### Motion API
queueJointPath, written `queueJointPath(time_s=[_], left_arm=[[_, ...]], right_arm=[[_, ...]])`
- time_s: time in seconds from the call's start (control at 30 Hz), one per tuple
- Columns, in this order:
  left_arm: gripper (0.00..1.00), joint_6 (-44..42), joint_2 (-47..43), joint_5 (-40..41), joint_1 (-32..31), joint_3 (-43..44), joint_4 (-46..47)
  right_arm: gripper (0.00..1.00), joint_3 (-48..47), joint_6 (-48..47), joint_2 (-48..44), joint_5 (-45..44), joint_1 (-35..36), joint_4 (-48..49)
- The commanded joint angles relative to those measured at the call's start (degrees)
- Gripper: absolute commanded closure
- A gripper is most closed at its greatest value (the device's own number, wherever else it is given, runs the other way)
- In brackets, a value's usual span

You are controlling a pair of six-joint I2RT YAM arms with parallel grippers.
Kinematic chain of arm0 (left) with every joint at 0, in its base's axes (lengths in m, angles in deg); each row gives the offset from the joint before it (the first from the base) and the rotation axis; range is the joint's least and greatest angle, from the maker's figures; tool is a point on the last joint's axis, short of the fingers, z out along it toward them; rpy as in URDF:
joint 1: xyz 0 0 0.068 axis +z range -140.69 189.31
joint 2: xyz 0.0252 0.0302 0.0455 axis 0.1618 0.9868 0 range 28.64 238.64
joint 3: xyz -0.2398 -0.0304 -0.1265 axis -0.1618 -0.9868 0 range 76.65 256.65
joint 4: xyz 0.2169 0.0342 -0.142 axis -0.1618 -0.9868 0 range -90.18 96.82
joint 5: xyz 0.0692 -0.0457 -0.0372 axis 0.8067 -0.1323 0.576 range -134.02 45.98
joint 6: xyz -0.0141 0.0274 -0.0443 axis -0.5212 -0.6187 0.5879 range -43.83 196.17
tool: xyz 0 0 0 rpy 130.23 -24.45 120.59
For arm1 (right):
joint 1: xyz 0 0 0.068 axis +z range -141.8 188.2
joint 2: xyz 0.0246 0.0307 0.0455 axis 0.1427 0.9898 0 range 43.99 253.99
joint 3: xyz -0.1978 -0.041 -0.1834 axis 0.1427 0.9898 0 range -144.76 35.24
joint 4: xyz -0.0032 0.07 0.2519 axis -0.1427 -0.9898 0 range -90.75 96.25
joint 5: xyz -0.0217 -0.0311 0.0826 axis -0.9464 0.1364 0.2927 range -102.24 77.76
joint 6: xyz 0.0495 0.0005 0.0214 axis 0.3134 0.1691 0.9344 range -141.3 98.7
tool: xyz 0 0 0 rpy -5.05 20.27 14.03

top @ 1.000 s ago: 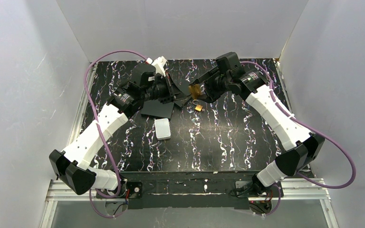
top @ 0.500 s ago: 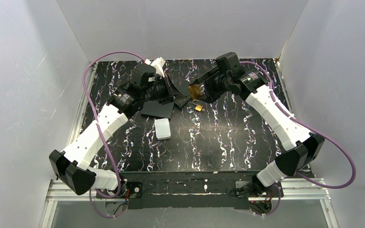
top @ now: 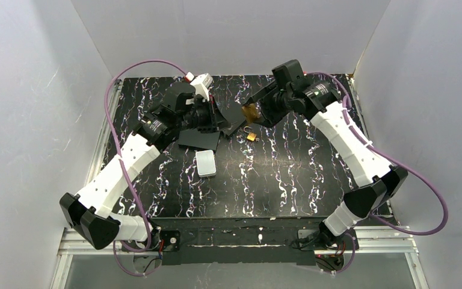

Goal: Unlock with the key

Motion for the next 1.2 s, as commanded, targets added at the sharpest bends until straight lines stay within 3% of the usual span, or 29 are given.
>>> queueJointPath(time_s=[0.0,0.17,0.27,0.43,0.63,0.97,1.17], left_arm=[[1.0,-15.6,-3.3,0.8,-0.6,2.6,-2.9],[1.0,-35.6,-8.2,9.0,-3.4,-2.0,2.2],[1.0,-47.1,-12.1,7.8,-4.3,-7.7,10.5],[1.0,-69.0,-16.2,-0.6,-6.3,-15.3,18.7],[1.0,-87.6,-17.3,-14.1,-6.4,-17.6,17.2],[1.0,-100.9,-15.1,-13.3,-8.6,-15.9,14.9],[1.0,-108.8,-13.7,-6.8,-11.7,-15.9,14.0]], right_arm=[[0.99,-7.7,-1.7,1.3,-2.0,0.2,-7.1],[0.99,-12.2,-1.8,3.8,-1.2,0.2,-15.5],[0.99,-13.6,-0.5,4.1,-1.3,0.2,-18.2],[0.99,-16.4,1.5,7.0,3.1,0.2,-22.1],[0.99,-19.8,5.2,9.2,5.0,0.5,-24.5],[0.99,-18.6,11.2,9.8,8.9,1.4,-24.5],[0.99,-17.9,13.6,9.9,10.6,1.4,-24.5]])
